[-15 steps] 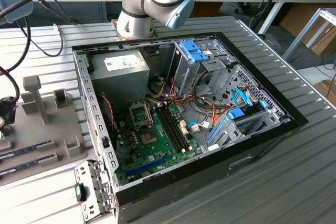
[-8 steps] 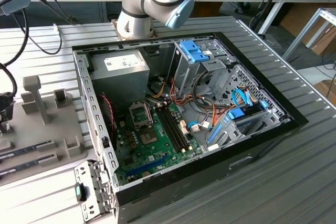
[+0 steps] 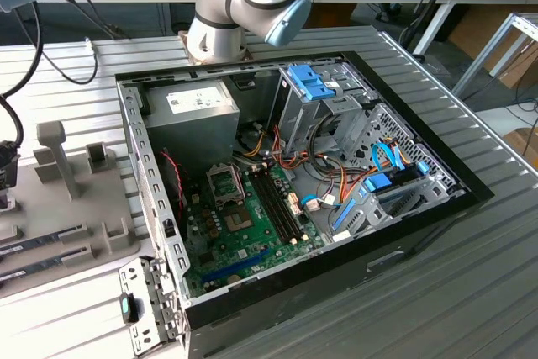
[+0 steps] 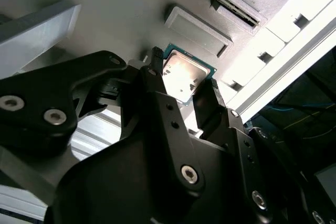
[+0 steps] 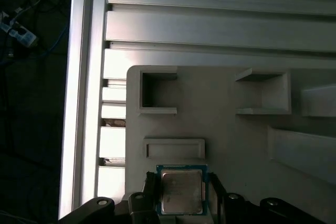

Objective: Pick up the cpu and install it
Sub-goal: 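Pick up the cpu and move it towards the insertion slot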

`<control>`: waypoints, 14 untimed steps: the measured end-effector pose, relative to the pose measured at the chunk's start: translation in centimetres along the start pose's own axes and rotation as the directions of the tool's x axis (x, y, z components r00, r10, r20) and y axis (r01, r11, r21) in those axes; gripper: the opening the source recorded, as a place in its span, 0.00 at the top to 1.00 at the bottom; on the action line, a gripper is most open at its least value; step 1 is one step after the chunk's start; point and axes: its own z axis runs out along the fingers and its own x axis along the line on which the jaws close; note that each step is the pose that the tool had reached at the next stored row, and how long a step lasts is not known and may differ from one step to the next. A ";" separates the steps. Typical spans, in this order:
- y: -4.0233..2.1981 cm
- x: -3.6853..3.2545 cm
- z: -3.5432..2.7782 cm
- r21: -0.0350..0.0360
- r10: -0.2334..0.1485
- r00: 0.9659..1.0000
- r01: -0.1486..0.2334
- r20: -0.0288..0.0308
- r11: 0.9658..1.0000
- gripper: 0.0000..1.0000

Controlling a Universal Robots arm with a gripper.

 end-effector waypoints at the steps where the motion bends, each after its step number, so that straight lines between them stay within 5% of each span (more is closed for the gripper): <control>1: 0.00 0.00 -0.06 0.000 0.000 1.000 0.000 0.000 1.000 0.53; 14: 0.05 -0.04 -1.24 0.000 0.000 1.000 0.000 0.000 1.000 0.53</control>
